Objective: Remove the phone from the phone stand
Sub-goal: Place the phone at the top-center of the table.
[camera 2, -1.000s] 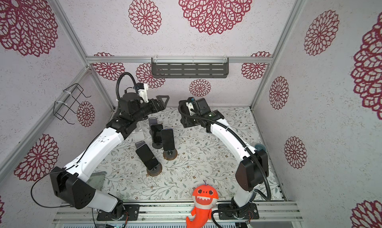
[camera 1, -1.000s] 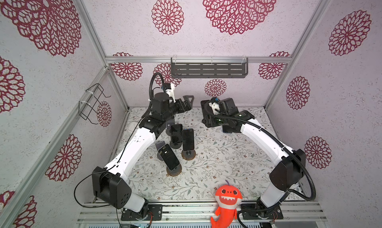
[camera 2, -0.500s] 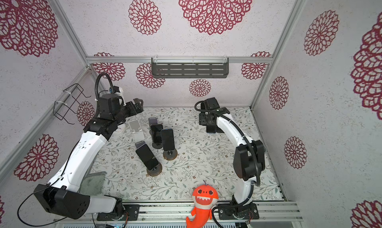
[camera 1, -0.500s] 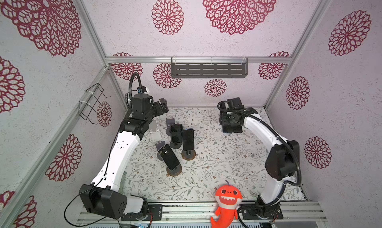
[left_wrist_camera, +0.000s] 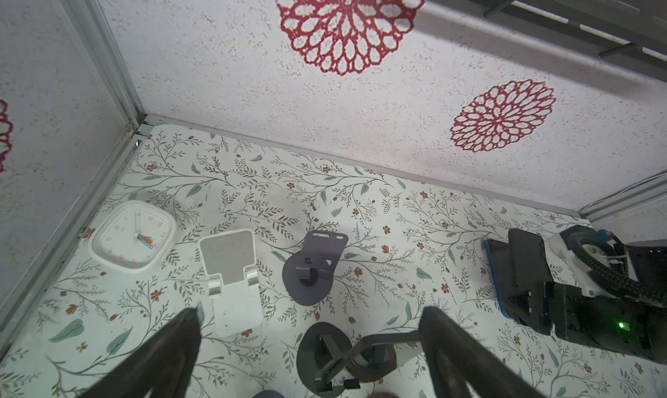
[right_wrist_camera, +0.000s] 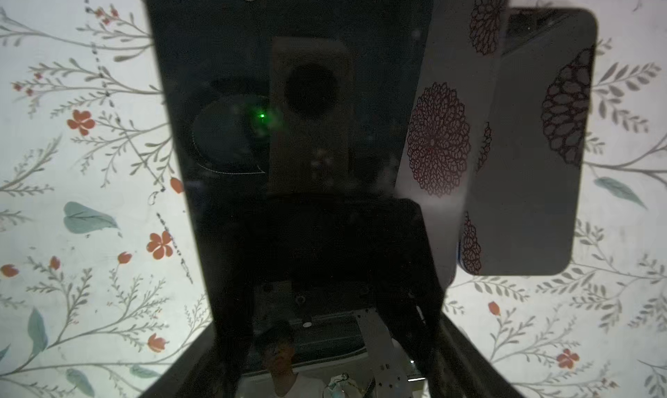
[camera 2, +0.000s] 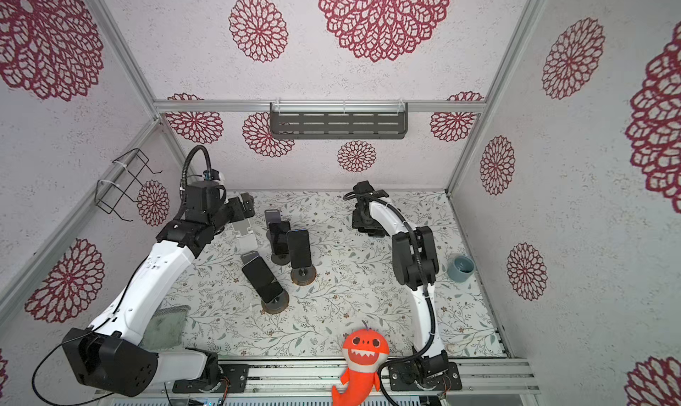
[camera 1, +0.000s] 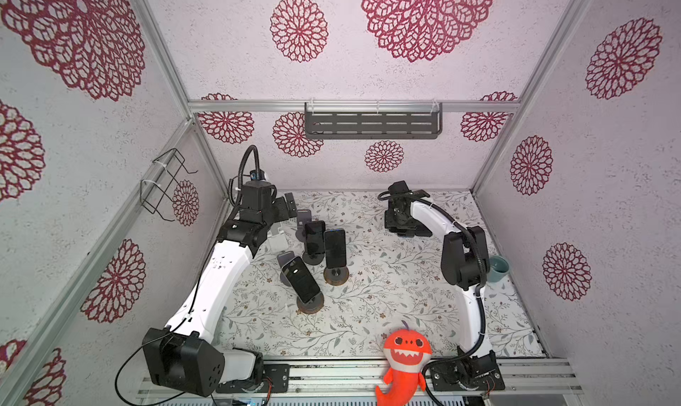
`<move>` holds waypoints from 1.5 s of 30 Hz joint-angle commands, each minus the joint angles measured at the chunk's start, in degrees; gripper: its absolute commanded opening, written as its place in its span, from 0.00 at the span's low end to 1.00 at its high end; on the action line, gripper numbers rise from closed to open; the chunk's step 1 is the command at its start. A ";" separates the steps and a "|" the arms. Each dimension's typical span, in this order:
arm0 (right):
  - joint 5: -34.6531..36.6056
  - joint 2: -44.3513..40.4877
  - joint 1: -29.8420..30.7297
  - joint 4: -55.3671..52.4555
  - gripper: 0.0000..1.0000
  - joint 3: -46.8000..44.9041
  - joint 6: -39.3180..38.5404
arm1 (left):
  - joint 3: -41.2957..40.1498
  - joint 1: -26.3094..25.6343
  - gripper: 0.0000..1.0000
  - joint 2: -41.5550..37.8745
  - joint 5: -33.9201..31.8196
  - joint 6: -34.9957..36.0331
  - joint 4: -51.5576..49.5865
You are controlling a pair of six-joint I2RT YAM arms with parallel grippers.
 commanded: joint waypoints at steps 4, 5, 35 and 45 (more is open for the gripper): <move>0.83 2.25 0.27 0.42 0.00 5.36 2.66 | -0.16 1.47 0.98 -0.09 1.93 1.36 1.11; 0.87 2.86 0.36 0.39 0.00 5.75 2.50 | -0.24 1.49 0.98 -0.08 1.96 1.40 1.07; 2.76 11.07 2.28 -2.46 0.51 11.67 3.51 | 0.11 4.38 0.98 0.36 7.42 0.19 1.45; 3.01 10.08 2.62 -2.80 0.69 11.17 3.42 | 0.11 4.74 0.98 0.44 7.72 0.10 1.38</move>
